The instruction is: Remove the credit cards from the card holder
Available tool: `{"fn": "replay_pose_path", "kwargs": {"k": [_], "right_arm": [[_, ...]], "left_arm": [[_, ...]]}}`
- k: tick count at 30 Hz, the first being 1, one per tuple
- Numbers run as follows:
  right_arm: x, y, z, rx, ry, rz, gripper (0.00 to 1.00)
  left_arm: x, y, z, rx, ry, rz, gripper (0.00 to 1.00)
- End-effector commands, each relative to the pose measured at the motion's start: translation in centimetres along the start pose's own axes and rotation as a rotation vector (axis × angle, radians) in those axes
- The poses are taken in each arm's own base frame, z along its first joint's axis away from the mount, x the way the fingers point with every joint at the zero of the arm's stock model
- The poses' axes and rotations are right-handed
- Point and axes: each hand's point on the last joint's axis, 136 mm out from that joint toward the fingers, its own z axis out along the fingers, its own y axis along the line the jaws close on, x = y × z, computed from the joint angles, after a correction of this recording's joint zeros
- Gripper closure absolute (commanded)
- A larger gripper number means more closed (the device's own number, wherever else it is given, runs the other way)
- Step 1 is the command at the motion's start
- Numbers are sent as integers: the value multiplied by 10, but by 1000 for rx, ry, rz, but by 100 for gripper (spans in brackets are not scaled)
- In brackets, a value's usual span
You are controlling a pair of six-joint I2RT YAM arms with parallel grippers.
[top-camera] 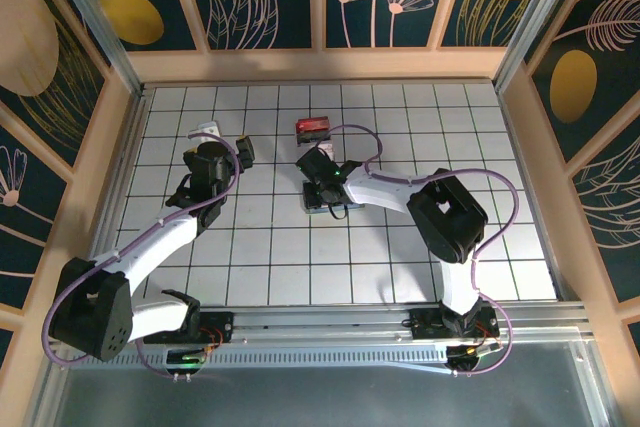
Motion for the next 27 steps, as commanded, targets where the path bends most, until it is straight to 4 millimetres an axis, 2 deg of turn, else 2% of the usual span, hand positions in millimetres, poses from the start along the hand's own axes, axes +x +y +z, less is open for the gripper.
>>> {"fn": "replay_pose_path", "kwargs": {"k": [1,5,9,17,22,27], "right_arm": [[-8,-8,-11,39,-36,20,58],[-12,-6,-16,24,-53,23,66],[-15,-6,-18,21,-65,24,63],[-23,-37,-29,184,-111,40,63],[-25,-52,-34,210,-126,70,63],[-24,-68,-36,232,-127,96,62]], "left_arm": [[-9,-2,-2,14,-16,3,1],[-10,-3,-2,17,-17,4,1],[-10,-4,-2,20,-13,8,1],[-12,-13,-4,70,-9,41,1],[-13,-19,-7,109,-14,56,1],[-5,-33,-10,137,-6,97,1]]}}
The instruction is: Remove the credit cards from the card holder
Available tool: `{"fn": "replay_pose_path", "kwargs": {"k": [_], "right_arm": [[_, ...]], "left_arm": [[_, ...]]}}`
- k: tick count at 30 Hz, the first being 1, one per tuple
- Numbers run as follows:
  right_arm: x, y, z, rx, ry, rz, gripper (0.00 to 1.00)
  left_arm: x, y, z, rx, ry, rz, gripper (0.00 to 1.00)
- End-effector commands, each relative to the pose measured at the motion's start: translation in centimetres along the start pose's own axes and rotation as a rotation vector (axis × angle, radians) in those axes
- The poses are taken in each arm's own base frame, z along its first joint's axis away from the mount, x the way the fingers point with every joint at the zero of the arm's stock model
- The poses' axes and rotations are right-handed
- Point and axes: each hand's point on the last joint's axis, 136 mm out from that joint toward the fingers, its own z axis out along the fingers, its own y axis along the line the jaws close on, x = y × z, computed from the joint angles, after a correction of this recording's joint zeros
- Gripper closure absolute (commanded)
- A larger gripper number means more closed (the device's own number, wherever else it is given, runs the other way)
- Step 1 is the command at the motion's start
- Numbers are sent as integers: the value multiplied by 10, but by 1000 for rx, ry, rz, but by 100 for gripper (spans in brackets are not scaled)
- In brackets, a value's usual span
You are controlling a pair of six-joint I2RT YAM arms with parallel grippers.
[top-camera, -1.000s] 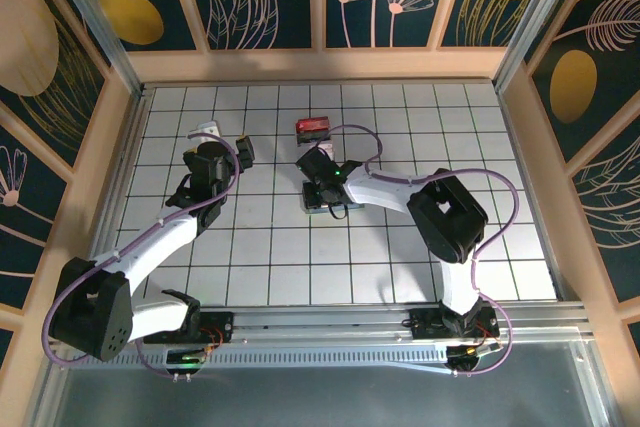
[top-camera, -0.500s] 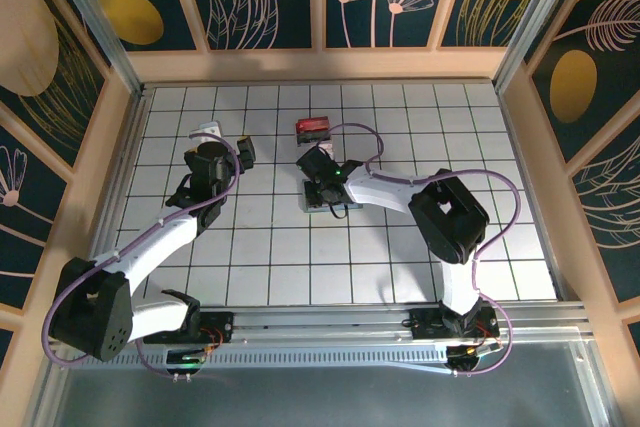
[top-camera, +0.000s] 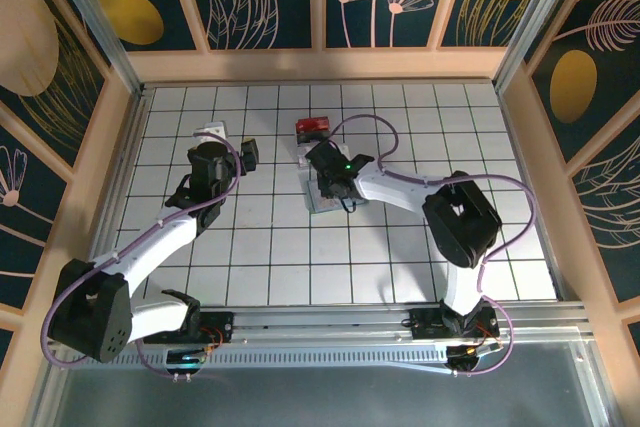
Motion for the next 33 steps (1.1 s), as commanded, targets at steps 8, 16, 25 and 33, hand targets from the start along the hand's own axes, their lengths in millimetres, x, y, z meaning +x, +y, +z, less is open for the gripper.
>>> {"fn": "replay_pose_path", "kwargs": {"k": [8,16,25,33], "right_arm": [[5,-46,8,97,9,60,64],[14,-58,21,63,42,98,74],[14,-54,21,37,59,100,76],[-25,-51,-16,-8,-29,136,76]], "left_arm": [[41,-76,-2,172,75,124,1],[101,-118,8,233,195,228,1],[142,-122,26,182,284,318,1],[168,-111,38,126,333,374,1]]}}
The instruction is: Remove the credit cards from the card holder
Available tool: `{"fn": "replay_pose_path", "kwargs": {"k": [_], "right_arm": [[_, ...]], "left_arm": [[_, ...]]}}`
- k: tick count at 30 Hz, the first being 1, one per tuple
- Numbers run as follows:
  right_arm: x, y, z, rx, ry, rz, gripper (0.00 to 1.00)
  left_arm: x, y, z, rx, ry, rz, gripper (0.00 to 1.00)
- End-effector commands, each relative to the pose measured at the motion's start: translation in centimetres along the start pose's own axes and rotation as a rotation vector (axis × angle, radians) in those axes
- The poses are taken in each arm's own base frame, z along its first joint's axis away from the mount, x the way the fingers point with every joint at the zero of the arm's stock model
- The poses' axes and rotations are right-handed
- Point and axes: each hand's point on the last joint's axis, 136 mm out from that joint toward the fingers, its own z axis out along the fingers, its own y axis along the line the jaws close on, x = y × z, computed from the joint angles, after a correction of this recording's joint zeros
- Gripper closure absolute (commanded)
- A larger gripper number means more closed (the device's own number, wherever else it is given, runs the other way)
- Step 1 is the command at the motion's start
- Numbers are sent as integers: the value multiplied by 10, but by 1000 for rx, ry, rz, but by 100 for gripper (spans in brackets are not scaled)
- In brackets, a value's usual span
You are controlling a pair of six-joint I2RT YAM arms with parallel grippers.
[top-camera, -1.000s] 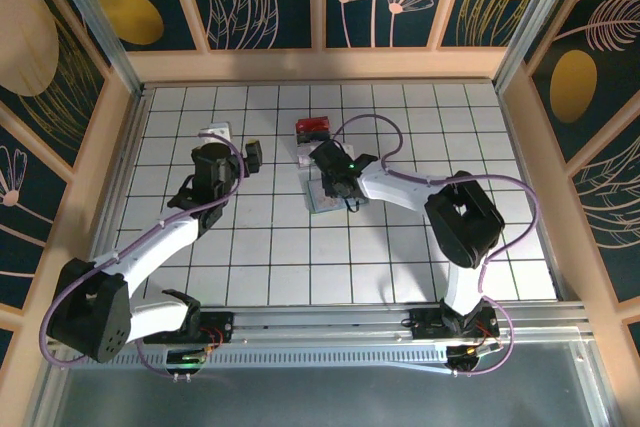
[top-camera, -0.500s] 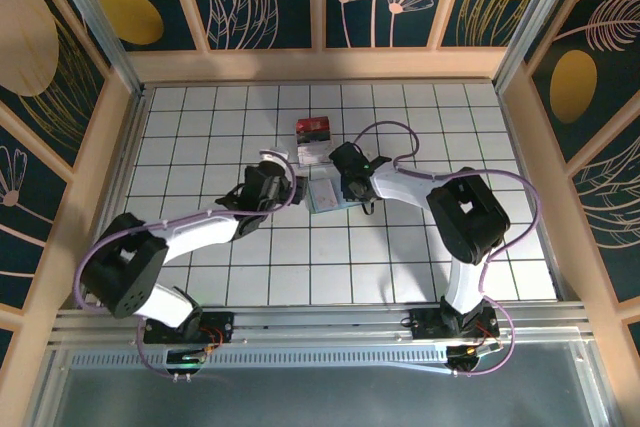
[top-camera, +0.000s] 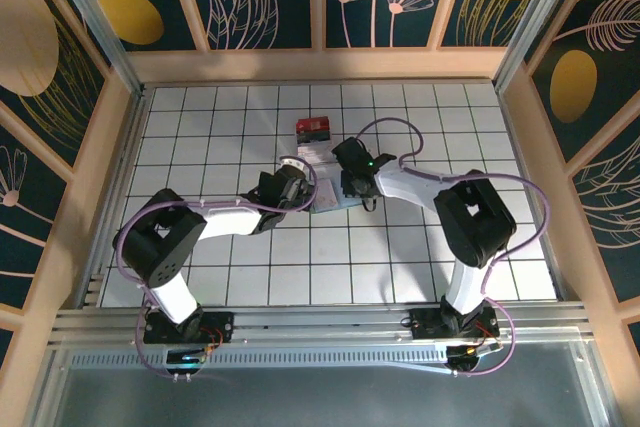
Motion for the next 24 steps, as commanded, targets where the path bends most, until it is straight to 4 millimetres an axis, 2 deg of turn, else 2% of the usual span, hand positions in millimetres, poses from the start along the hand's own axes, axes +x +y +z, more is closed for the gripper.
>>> {"fn": "replay_pose_path", "kwargs": {"k": [1,6,13,17,24], "right_arm": [[-28,7,-29,-49,-66,36,76],[-29,39,-32,-215,-44,53,80],[-20,68,-13,-344,23,67,81],[-15,74,-2,-368,54,66,81],[-5,68,17,-360,103,87,77]], "left_arm": [[2,3,6,-36,7,19,1],[6,3,10,-42,12,13,1],[15,11,12,-82,24,16,1],[19,12,13,-87,28,13,1],[23,13,15,-91,36,16,1]]}}
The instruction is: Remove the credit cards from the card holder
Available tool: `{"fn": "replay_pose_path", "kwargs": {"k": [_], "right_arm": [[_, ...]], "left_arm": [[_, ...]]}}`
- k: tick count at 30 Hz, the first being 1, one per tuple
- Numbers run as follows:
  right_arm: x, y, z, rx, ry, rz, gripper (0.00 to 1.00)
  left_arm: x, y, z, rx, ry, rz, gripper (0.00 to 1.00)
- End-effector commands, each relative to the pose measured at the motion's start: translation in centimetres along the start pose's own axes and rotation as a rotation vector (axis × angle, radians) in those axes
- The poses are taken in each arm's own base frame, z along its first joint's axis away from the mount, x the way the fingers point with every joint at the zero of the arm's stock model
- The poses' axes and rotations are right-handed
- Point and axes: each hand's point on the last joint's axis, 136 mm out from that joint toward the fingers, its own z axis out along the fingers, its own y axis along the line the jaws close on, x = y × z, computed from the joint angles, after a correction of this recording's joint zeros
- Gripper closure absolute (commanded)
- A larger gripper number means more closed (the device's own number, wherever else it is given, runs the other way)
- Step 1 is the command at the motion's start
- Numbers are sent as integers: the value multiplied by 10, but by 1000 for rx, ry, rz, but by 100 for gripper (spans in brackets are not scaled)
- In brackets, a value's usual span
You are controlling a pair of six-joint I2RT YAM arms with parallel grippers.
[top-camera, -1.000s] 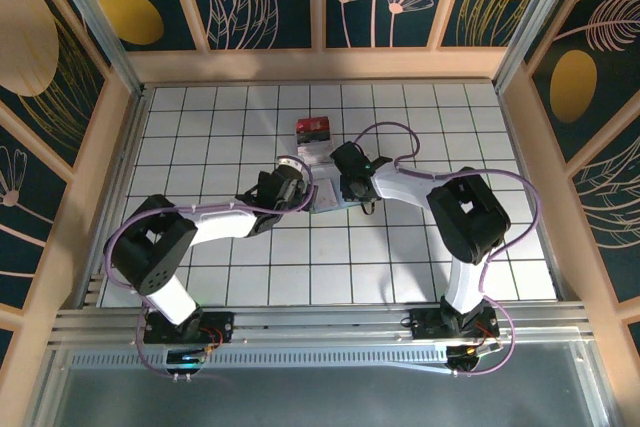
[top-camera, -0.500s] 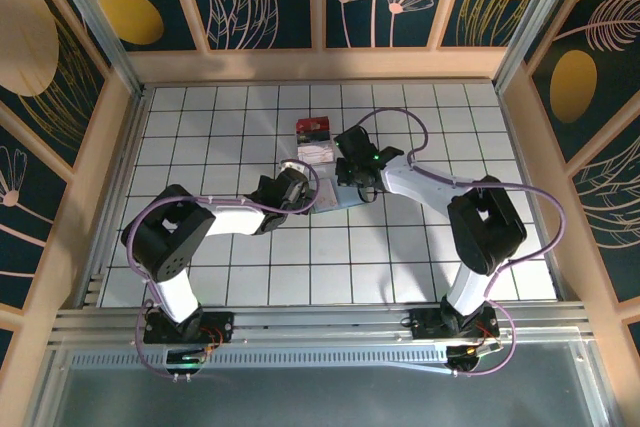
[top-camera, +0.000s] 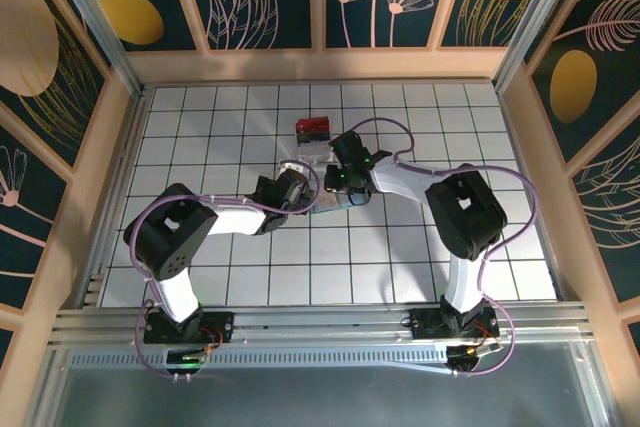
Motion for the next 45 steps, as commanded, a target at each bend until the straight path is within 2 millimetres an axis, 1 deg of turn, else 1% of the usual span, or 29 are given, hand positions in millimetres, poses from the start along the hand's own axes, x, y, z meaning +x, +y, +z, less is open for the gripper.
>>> {"fn": "replay_pose_path", "kwargs": {"k": [1,5,9,14,17,20,21,22,23,25,27,30,31,33,36,41,45], "right_arm": [[-8,2,4,-33,-7,28,76],[-2,-7,10,-10,17,34,74],[4,-10,17,-4,44,30,73],[5,-14,18,25,49,19,75],[-1,-15,10,44,27,11,75],[-9,-12,-1,51,-4,3,75],[-12,-11,-5,51,-15,3,75],[-14,-10,-8,50,-23,2,76],[-16,-8,-11,45,-33,5,76],[-18,-5,-16,31,-42,9,78],[-19,0,-18,9,-48,11,78],[-17,8,-16,-16,-43,8,78],[-16,9,-15,-19,-38,6,79],[-14,12,-12,-28,-28,4,79],[-11,16,-7,-44,-13,3,79],[-7,21,0,-56,6,-4,79],[-2,17,8,-45,23,-2,78]], "left_arm": [[6,2,4,-22,1,-7,1],[6,2,5,-24,5,-4,1],[7,2,7,-26,9,-2,1],[6,2,7,-32,9,-6,1],[-5,3,-1,-26,-20,-31,1],[-25,5,-15,-13,-67,-73,1],[-28,5,-17,-11,-75,-86,1],[-41,7,-26,-3,-110,-110,1],[-48,6,-30,8,-125,-123,1],[-55,3,-33,28,-137,-136,1],[-56,0,-30,35,-131,-140,1],[-53,-1,-22,18,-107,-132,1],[-44,-2,-14,11,-80,-117,1],[-39,-5,-5,17,-56,-113,1],[-32,-3,5,17,-25,-126,1],[-20,1,15,14,17,-132,1],[-12,-1,19,17,36,-122,1]]}}
